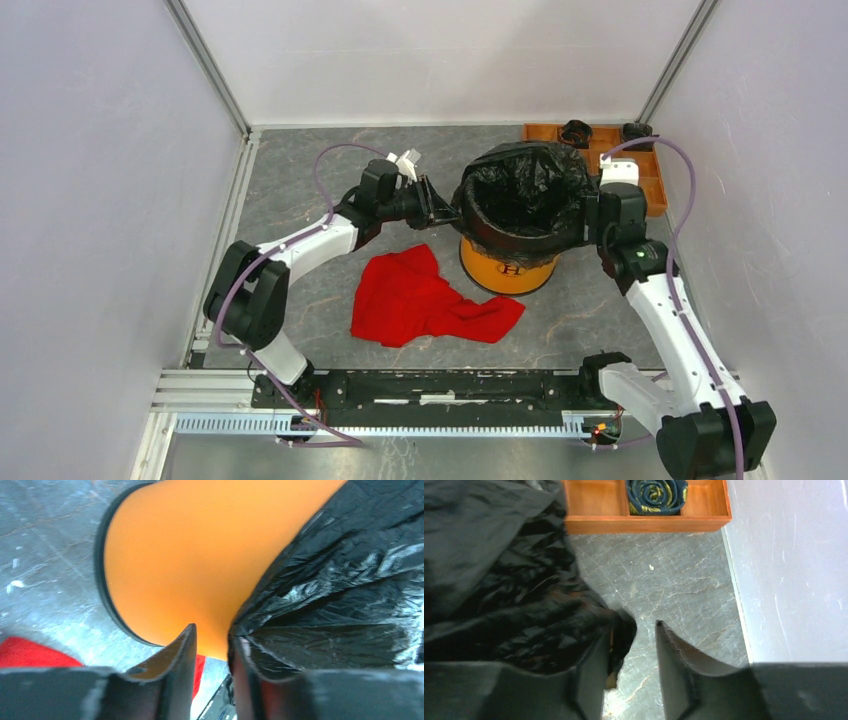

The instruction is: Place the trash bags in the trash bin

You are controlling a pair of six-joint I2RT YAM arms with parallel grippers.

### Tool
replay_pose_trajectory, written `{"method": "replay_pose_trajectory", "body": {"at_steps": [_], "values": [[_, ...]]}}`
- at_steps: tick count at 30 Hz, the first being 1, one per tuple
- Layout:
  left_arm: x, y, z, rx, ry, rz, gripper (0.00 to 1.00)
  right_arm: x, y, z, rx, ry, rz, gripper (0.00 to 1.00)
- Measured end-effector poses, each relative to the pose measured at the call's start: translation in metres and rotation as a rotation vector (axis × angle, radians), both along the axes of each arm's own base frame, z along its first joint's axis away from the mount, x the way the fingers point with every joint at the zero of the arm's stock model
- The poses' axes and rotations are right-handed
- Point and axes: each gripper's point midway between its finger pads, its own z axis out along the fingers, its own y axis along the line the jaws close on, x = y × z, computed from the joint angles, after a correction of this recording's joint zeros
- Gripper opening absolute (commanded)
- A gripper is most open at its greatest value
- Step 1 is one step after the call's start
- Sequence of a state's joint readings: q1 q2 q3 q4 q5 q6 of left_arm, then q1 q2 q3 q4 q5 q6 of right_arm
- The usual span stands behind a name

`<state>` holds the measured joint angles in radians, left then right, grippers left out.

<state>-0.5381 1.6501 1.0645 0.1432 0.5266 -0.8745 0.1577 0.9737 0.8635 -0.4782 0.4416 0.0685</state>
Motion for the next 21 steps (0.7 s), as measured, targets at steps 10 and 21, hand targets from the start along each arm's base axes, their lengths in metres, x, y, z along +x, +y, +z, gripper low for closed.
{"method": "replay_pose_trajectory", "body": {"at_steps": [10, 21], "values": [[-0.007, 0.049, 0.049, 0.181, -0.231, 0.102, 0.84, -0.040, 0.010, 0.123, 0.026, -0.209, 0.138, 0.88], [0.011, 0.035, 0.137, 0.157, -0.541, 0.044, 1.00, 0.005, 0.095, 0.155, 0.006, -0.317, 0.640, 0.83]]}}
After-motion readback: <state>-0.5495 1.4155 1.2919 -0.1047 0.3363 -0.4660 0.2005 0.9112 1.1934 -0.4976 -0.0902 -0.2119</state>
